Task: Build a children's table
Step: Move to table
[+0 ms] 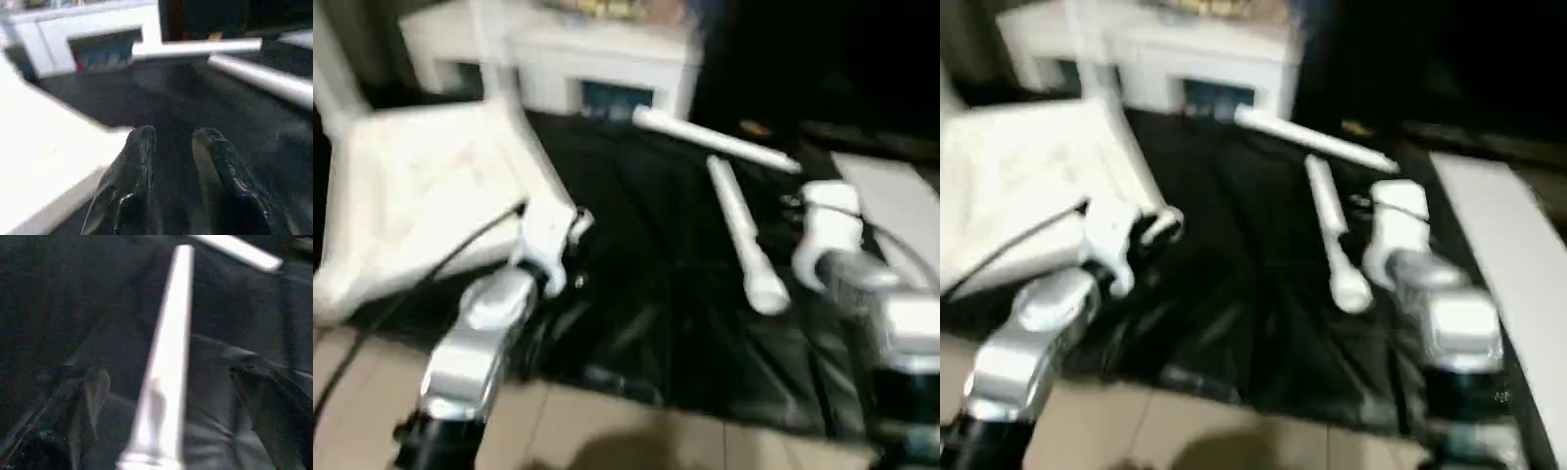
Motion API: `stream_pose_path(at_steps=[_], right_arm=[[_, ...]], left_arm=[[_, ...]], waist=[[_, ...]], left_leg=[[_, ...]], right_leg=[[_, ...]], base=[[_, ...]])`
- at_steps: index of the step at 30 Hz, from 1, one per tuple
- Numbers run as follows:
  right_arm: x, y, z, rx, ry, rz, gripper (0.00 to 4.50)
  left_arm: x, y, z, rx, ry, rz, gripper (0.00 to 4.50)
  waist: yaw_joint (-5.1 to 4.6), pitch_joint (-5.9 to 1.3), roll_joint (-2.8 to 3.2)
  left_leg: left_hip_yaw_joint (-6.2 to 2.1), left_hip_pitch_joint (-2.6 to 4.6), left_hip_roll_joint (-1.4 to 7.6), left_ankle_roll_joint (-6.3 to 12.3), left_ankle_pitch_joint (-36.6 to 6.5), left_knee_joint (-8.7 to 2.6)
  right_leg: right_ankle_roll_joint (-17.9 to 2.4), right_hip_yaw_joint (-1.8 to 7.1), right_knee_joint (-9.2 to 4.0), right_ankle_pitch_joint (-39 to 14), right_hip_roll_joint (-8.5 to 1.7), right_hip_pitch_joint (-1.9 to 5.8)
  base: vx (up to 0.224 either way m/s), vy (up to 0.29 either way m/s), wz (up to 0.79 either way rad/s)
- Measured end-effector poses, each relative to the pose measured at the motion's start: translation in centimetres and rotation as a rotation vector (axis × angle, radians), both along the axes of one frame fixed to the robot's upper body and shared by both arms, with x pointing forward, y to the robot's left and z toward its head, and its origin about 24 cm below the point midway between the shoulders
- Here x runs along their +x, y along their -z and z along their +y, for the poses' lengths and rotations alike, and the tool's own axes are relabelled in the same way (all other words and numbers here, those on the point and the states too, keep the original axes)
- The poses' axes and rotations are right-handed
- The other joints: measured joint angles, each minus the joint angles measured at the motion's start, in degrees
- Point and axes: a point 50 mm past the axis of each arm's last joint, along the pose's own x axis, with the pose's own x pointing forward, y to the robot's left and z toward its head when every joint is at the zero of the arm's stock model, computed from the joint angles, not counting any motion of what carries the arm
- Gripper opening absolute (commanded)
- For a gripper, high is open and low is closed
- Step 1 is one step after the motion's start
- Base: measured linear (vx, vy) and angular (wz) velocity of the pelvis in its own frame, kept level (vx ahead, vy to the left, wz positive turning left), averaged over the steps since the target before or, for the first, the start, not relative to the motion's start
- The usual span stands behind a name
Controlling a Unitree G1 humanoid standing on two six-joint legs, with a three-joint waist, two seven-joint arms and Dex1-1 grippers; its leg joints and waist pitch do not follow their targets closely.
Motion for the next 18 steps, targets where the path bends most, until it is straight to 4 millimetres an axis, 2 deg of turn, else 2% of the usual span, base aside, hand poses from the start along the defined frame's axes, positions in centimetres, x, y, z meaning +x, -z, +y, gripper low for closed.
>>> stream_pose_path(at_steps=[1,2,3,7,13,18], right_arm=[[0.0,0.4,0.0,0.020,-0.006,0.025,4.50],[0.0,1.0,0.0,0.040,-0.010,0.054,4.50],[0.0,1.4,0.0,0.068,-0.019,0.077,4.50],[0.6,1.0,0.4,0.122,-0.044,0.077,4.50],[0.8,2.0,0.3,0.104,0.010,0.078,4.50],[0.8,2.3,0.2,0.096,0.029,0.090,4.50]], left_arm=[[0.1,-0.4,-0.2,0.005,0.017,-0.012,1.54],[0.1,-0.6,-0.3,0.004,0.030,-0.022,1.54],[0.0,-0.7,-0.4,0.001,0.045,-0.020,1.54],[-0.4,-0.9,-1.1,-0.018,0.082,-0.012,1.54],[-0.6,-0.7,-1.4,-0.014,0.093,-0.006,1.54],[-0.6,-0.7,-1.1,0.004,0.092,-0.002,1.54]], waist=[[0.39,-0.19,0.42],[0.32,0.00,0.10],[0.18,0.06,0.04],[-0.69,0.08,0.14],[-2.01,0.10,0.08],[-1.94,0.11,0.06]], left_leg=[[0.32,0.33,0.00,-1.01,1.4,-0.71],[0.88,0.11,0.36,-1.08,1.9,-1.44],[1.31,-0.07,0.74,-0.95,2.2,-1.91],[1.33,-0.65,1.41,-0.89,2.5,-2.12],[1.60,-0.75,1.41,-0.81,2.5,-2.39],[1.73,-0.76,1.42,-0.65,2.6,-2.57]], right_leg=[[-0.4,-0.07,-0.21,0.6,0.13,-0.46],[-0.6,0.05,-0.99,1.6,0.48,-0.55],[-1.2,-0.02,-1.84,2.7,0.70,-0.57],[-1.4,-0.26,-3.67,4.0,1.30,-0.39],[-1.2,-0.17,-4.56,4.5,1.29,-0.32],[-1.1,-0.16,-4.76,4.5,1.29,-0.34]], base=[[0.021,-0.055,0.03],[-0.057,-0.047,0.22],[0.000,0.000,0.00],[0.000,0.000,0.00],[0.000,0.000,0.00],[0.000,0.000,0.00]])
